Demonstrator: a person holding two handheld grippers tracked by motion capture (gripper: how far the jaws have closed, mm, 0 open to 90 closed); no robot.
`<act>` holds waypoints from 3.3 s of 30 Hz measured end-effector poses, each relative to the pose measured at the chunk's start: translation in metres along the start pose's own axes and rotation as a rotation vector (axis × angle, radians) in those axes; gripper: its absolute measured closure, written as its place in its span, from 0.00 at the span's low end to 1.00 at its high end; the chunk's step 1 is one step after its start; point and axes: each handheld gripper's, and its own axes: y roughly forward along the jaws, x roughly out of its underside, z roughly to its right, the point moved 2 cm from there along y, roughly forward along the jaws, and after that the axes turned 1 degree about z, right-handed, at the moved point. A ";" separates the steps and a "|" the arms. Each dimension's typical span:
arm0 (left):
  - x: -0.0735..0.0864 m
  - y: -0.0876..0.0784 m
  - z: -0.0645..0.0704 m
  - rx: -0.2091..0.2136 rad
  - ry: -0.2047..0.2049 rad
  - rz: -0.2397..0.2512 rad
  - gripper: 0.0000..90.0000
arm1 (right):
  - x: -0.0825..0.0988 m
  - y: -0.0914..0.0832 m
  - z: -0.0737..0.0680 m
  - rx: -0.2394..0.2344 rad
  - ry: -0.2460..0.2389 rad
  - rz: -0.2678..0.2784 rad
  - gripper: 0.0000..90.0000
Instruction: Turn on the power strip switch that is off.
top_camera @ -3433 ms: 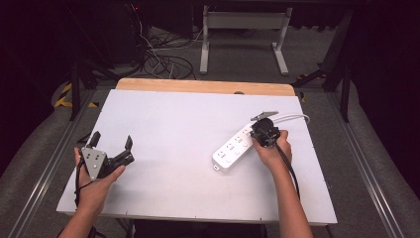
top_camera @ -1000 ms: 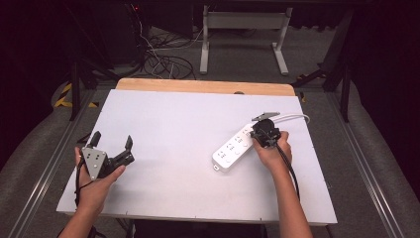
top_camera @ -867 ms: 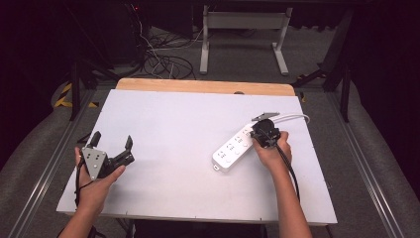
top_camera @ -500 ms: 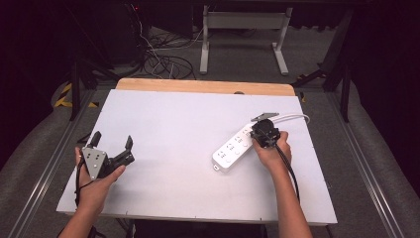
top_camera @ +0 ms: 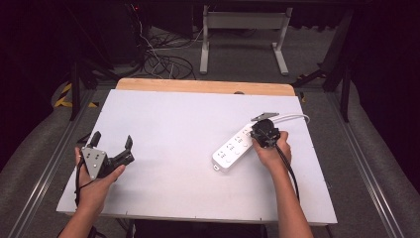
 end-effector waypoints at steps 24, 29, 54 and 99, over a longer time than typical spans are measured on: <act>0.000 0.000 -0.001 0.001 -0.015 -0.001 0.05 | 0.000 -0.008 0.002 0.027 0.012 0.059 1.00; 0.000 0.000 -0.002 -0.002 -0.018 -0.001 0.05 | 0.000 -0.018 0.005 0.017 0.035 0.112 1.00; -0.002 0.001 -0.001 -0.004 -0.022 0.006 0.05 | 0.051 -0.128 -0.005 0.000 0.100 0.736 1.00; -0.001 0.002 -0.001 0.002 -0.025 0.002 0.06 | 0.071 -0.134 0.005 0.140 0.184 0.796 0.12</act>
